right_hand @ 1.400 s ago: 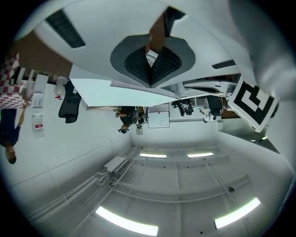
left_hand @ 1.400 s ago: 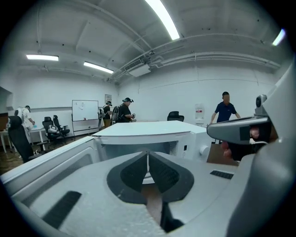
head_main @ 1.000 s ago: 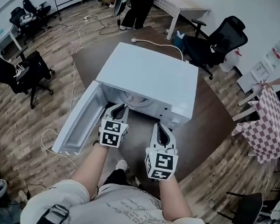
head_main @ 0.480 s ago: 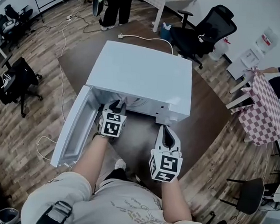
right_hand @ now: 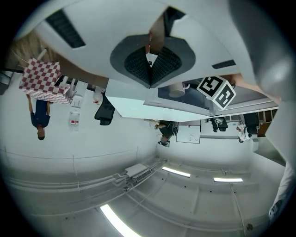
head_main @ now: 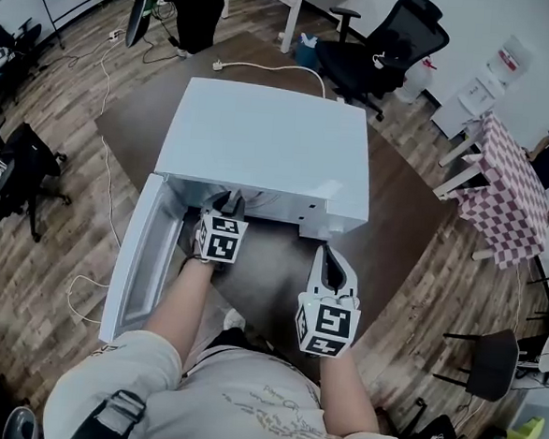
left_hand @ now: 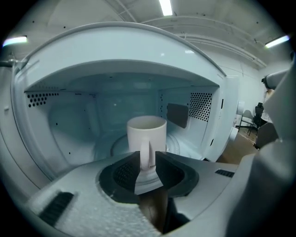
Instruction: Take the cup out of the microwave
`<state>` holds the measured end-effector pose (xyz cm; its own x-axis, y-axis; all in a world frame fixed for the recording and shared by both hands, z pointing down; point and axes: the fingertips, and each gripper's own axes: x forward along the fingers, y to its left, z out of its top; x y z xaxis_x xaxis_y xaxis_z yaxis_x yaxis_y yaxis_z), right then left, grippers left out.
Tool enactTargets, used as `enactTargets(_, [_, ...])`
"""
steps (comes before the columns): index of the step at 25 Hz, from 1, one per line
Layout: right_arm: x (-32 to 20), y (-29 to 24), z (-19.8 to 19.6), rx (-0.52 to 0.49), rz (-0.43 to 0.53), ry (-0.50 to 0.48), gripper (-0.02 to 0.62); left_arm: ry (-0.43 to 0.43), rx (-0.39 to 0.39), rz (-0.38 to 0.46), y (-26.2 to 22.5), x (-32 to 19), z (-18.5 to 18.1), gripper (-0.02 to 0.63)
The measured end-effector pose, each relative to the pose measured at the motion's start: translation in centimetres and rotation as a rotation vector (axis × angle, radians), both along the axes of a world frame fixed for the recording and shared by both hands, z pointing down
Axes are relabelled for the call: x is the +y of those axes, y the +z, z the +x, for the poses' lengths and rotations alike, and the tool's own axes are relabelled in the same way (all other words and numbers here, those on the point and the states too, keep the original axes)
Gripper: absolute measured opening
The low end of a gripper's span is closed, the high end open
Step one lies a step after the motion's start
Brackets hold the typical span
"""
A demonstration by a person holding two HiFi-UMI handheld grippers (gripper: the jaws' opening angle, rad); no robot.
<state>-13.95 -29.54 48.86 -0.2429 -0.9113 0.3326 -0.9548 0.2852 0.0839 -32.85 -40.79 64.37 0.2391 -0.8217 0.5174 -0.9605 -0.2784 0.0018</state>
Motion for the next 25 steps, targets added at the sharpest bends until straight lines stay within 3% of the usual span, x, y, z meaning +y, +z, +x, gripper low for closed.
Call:
enactTargets(5, [-0.3, -0.3, 0.3, 0.012, 0.011, 0.015, 0.012, 0.033, 0.021, 0.008, -0.2, -0.5, 0.9, 0.088])
enactTargets(8, [-0.3, -0.2, 0.5, 0.017, 0.009, 0.024, 0.012, 0.089, 0.039, 0.047, -0.8, -0.6, 1.9, 0.064])
enactTargets(16, [0.0, 0.1, 1.4, 0.023, 0.001, 0.056, 0.012, 0.217, 0.123, 0.047, -1.0, -0.2, 5.0, 0.060])
enactTargets(25, [0.6, 0.1, 2.0, 0.020, 0.001, 0.065, 0.012, 0.280, 0.146, 0.081, -1.5, 1.3, 6.8, 0.054])
